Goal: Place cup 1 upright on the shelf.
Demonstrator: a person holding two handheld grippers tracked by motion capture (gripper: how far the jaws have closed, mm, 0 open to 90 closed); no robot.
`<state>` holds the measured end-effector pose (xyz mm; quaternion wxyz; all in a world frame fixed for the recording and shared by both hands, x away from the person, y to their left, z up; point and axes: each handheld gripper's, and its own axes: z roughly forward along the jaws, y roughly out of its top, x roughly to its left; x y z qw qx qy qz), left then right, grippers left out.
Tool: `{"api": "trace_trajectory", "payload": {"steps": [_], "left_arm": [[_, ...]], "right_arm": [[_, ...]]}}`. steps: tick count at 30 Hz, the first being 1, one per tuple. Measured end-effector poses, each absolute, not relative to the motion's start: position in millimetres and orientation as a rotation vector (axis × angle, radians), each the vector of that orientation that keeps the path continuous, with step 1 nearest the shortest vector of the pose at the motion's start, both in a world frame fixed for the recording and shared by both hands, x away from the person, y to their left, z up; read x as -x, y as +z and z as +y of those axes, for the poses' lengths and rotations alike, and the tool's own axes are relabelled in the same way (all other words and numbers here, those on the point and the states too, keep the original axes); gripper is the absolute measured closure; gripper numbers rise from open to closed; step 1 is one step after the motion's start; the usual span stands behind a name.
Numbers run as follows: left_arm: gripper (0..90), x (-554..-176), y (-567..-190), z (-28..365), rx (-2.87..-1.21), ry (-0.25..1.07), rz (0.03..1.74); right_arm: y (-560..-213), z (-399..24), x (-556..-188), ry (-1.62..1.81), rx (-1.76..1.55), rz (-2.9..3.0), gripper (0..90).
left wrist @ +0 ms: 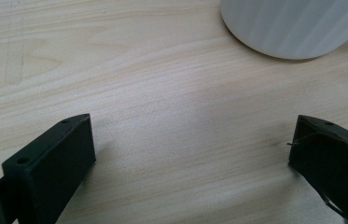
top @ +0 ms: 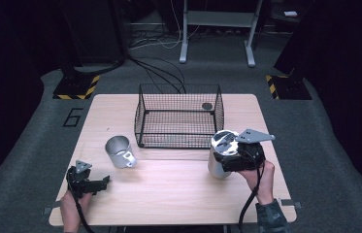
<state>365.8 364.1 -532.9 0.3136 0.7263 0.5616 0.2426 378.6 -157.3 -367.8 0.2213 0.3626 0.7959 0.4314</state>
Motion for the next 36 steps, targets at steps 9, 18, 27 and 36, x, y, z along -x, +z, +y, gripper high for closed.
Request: {"api": "trace_trajectory", "payload": {"steps": [9, 18, 27, 36], "left_arm": [[0.1, -365.8, -532.8, 364.2, -1.916, 0.639, 1.481], [0.1, -365.8, -532.9, 364.2, -1.915, 0.639, 1.48], [0.1, -365.8, -532.9, 364.2, -1.915, 0.639, 1.481], [0.1, -365.7, -532.9, 364.1, -1.915, 0.639, 1.481]], "right_arm": [[-360.1, -154.9, -384.4, 1.208, -1.0, 2.192, 3.3], [-348.7, -153.1, -389.9, 1.218, -0.959, 2.197, 3.3], [-335.7, -147.0, -397.6, 1.22, -0.931, 2.195, 3.3], [-323.4, -140.7, -403.6, 1.215, -0.915, 2.202, 3.3]]}}
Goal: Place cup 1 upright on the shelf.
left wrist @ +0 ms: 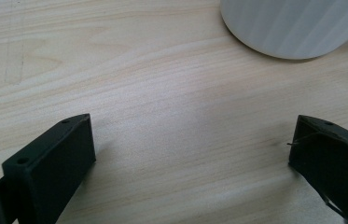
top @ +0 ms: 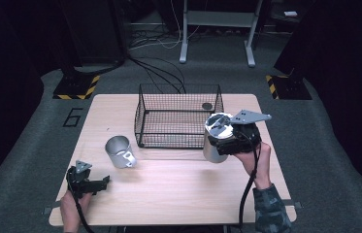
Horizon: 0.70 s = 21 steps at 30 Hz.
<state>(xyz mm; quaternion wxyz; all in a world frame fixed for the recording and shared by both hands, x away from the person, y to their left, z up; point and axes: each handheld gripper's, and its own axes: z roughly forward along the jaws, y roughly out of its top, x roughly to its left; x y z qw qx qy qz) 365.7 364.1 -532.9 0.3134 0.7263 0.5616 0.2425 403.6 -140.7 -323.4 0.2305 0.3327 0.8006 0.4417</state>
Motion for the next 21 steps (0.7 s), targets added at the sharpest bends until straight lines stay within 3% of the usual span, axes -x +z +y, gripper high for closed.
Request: {"api": "trace_trajectory", "payload": {"steps": [21], "left_arm": [[0.1, -365.8, -532.8, 364.2, -1.916, 0.639, 1.481]], "right_arm": [[-301.7, -130.8, -428.8, 1.22, -0.891, 2.201, 3.4]]}}
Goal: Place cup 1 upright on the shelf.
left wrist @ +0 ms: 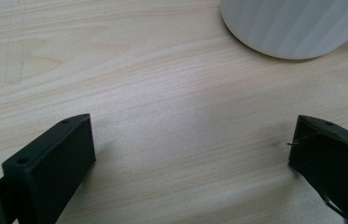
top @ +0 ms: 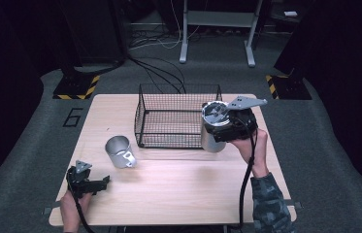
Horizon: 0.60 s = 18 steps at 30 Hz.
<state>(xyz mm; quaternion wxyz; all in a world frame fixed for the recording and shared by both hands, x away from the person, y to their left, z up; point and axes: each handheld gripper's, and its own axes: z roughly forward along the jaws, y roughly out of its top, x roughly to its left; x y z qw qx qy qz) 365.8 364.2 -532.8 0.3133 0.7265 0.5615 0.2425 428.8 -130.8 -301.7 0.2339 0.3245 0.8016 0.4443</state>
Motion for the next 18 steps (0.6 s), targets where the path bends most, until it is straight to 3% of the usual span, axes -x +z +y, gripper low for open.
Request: {"api": "trace_trajectory", "payload": {"steps": [18], "left_arm": [[0.1, -365.8, -532.9, 364.2, -1.915, 0.64, 1.481]], "right_arm": [[-288.8, -121.9, -451.8, 1.217, -0.902, 2.195, 3.4]]}}
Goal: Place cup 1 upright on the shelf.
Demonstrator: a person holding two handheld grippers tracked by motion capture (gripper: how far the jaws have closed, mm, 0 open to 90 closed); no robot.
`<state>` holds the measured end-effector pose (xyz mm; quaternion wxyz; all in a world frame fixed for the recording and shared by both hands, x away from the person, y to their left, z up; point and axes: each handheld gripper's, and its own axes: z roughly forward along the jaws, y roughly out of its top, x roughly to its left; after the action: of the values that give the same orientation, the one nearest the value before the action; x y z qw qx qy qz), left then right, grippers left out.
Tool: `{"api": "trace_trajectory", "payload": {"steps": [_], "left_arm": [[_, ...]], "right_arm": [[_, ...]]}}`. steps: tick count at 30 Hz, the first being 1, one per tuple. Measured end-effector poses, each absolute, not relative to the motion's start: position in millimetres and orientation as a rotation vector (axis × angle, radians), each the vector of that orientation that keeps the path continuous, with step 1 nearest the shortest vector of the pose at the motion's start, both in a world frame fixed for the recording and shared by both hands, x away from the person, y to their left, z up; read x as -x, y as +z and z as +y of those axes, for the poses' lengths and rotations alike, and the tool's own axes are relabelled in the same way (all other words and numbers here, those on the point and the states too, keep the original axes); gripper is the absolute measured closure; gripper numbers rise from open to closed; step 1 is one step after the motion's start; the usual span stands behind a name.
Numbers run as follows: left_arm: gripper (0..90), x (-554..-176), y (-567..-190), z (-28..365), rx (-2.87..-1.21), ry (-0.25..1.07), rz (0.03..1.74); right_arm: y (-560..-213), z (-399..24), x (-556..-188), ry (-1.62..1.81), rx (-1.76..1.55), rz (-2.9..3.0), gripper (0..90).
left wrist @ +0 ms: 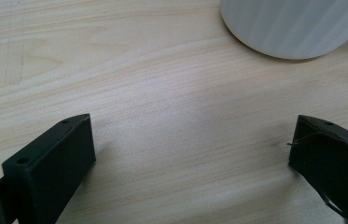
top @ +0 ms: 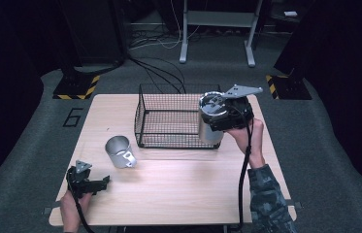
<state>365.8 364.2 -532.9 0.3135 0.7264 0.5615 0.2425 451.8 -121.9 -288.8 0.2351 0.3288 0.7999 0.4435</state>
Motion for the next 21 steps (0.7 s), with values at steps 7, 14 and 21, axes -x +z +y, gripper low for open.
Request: {"api": "trace_trajectory", "payload": {"steps": [7, 14, 21], "left_arm": [[0.1, -365.8, -532.8, 364.2, -1.916, 0.639, 1.48], [0.1, -365.8, -532.8, 364.2, -1.916, 0.64, 1.48], [0.1, -365.8, -532.9, 364.2, -1.915, 0.639, 1.481]], "right_arm": [[-286.0, -116.1, -460.7, 1.22, -0.901, 2.191, 3.3], [-282.6, -111.3, -470.5, 1.224, -0.913, 2.181, 3.3], [-281.3, -107.6, -480.4, 1.213, -0.925, 2.178, 3.3]]}}
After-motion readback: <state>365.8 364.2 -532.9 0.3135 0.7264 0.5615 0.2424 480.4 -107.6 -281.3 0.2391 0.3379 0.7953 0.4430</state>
